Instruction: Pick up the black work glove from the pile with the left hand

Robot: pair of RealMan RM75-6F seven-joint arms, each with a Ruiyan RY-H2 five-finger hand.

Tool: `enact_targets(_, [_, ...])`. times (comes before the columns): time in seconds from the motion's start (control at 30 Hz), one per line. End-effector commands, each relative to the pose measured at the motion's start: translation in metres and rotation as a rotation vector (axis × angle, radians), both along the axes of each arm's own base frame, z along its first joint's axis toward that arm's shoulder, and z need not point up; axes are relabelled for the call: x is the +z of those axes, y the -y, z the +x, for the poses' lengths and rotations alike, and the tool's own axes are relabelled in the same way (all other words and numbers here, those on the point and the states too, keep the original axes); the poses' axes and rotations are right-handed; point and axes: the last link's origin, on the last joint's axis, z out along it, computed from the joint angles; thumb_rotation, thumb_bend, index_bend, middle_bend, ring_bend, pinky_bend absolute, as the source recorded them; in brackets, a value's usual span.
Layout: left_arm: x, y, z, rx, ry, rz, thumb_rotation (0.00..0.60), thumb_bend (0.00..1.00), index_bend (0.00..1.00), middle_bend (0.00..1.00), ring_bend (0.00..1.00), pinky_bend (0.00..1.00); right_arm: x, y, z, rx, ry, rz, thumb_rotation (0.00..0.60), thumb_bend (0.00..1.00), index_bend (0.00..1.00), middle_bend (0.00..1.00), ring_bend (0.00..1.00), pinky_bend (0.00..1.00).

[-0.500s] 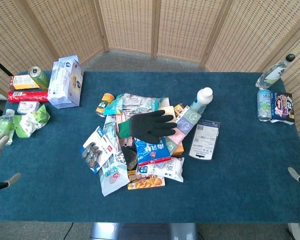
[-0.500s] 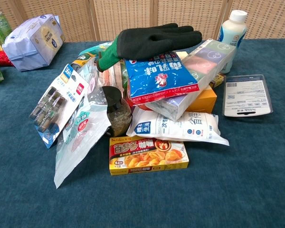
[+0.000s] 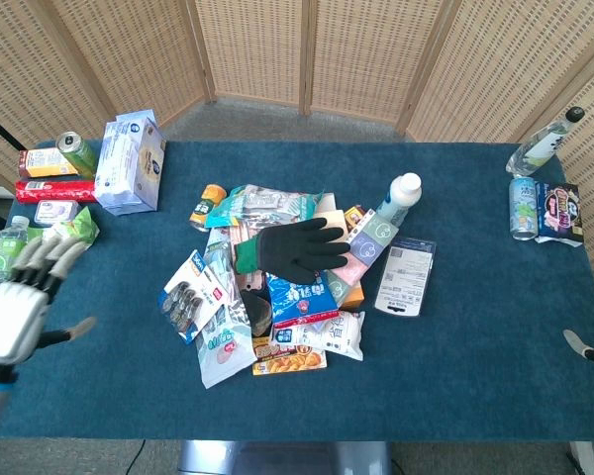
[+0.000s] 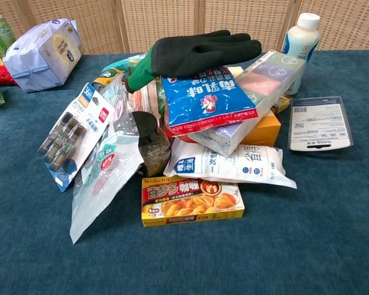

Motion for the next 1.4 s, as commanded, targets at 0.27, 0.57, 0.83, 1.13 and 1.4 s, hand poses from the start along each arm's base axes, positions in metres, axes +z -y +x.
enact_targets(0.27, [-0.076, -0.101, 0.141, -0.074, 0.067, -0.256, 0.600, 0.00, 0.04, 0.00, 0.00, 0.00, 0.008, -0.003, -0.003, -0.005, 0.028, -0.021, 0.600, 0.00, 0.00, 0.00, 0.00, 0.00])
enact_targets(0.57, [-0.129, -0.123, 0.204, -0.072, -0.058, -0.336, 0.600, 0.00, 0.03, 0.00, 0.00, 0.00, 0.011, -0.004, -0.004, 0.003, 0.049, -0.019, 0.600, 0.00, 0.00, 0.00, 0.00, 0.00])
enact_targets(0.83, [-0.160, -0.126, 0.227, -0.043, -0.143, -0.360, 0.600, 0.00, 0.15, 0.00, 0.00, 0.00, 0.014, -0.006, -0.002, 0.017, 0.064, -0.023, 0.600, 0.00, 0.00, 0.00, 0.00, 0.00])
enact_targets(1.13, [-0.171, -0.136, 0.230, -0.029, -0.187, -0.271, 0.600, 0.00, 0.68, 0.73, 0.65, 0.72, 0.016, -0.006, -0.003, 0.014, 0.072, -0.028, 0.600, 0.00, 0.00, 0.00, 0.00, 0.00])
enact_targets(1.4, [-0.144, -0.135, 0.229, -0.052, -0.159, -0.165, 0.600, 0.00, 0.81, 0.86, 0.80, 0.82, 0.014, -0.006, -0.002, 0.015, 0.069, -0.017, 0.600, 0.00, 0.00, 0.00, 0.00, 0.00])
